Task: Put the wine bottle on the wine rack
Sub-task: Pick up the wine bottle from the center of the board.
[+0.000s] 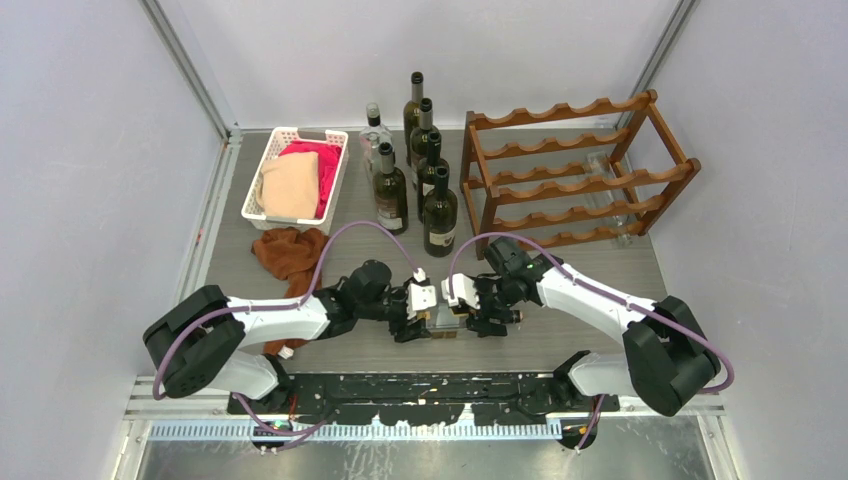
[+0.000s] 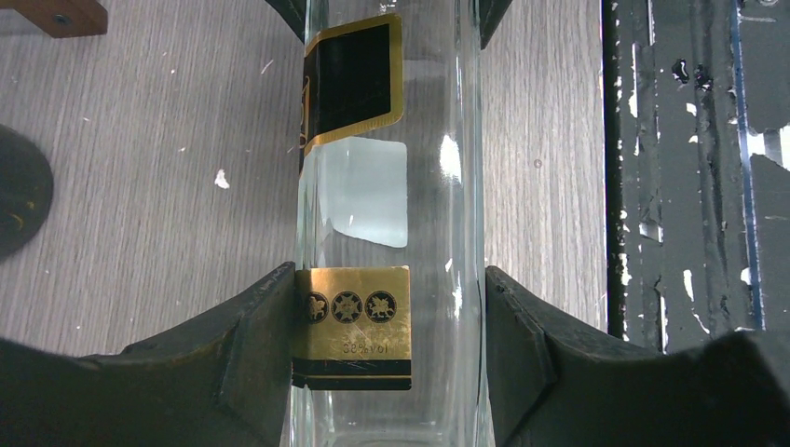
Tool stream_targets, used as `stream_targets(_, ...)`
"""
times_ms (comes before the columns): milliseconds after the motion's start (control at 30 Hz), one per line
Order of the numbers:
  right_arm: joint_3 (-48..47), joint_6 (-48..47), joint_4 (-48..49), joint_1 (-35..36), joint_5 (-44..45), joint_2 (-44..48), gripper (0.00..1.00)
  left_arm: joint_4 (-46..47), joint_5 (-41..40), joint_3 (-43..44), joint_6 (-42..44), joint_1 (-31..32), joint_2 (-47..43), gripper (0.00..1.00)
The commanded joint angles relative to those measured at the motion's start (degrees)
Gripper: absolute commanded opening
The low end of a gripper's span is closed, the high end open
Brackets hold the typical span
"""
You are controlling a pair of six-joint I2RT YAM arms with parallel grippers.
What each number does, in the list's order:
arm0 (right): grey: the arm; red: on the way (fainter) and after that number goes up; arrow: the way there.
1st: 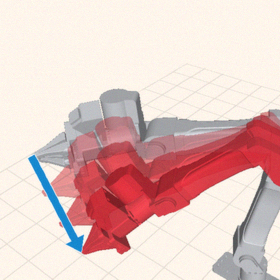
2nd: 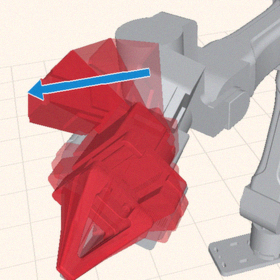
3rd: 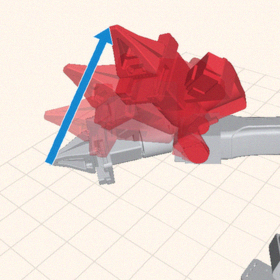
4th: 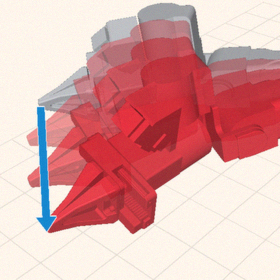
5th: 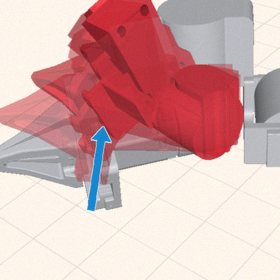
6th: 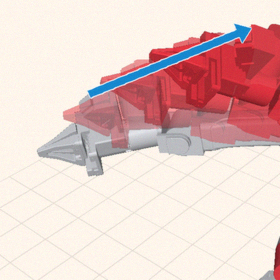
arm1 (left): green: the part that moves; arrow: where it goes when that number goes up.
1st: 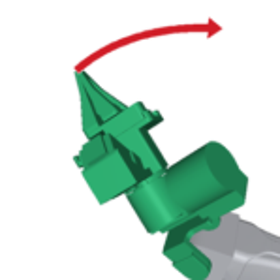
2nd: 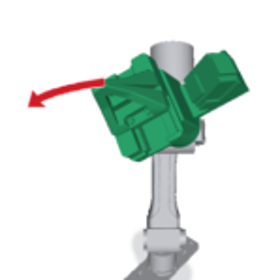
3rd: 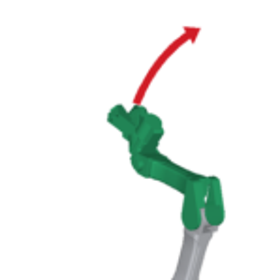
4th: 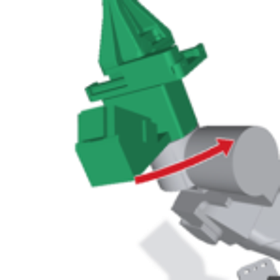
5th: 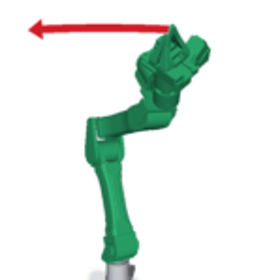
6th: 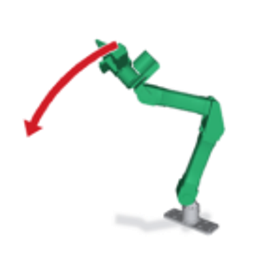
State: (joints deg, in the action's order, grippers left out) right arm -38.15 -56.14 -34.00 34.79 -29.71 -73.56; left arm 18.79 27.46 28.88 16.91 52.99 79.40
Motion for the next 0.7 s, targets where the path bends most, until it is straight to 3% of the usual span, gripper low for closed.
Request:
stream_targets(0,-3.2,0.8,-1.1,0.1,-3.2,0.2,0.28,9.9,0.9,1.0,-1.6,0.3,-1.4,0.17)
stream_targets(67,-3.8,0.7,-2.6,-0.6,-3.6,0.7,0.13,9.9,0.1,0.5,-2.2,0.3,-2.6,0.41)
stream_targets(100,-4.1,0.6,-2.9,-1.1,-4.2,1.2,0.11,10.3,-0.3,0.0,-2.6,0.3,-3.4,0.52)
stream_targets(200,-4.8,-0.5,-5.7,-2.7,-6.8,2.6,0.03,13.2,-1.7,-2.8,-3.9,0.3,-6.4,0.72)
stream_targets(300,-4.9,-1.7,-7.5,-4.3,-8.1,4.2,0.01,14.1,-3.0,-4.6,-5.5,0.3,-10.1,0.78)
stream_targets(467,-5.3,-2.4,-9.8,-7.3,-10.2,7.1,0.01,10.5,-5.4,-5.3,-11.8,0.3,-18.4,0.79)
stream_targets(667,-8.8,-2.2,-16.8,-11.0,-13.7,9.7,0.01,-10.4,-13.2,6.7,-30.6,0.1,-27.6,0.78)
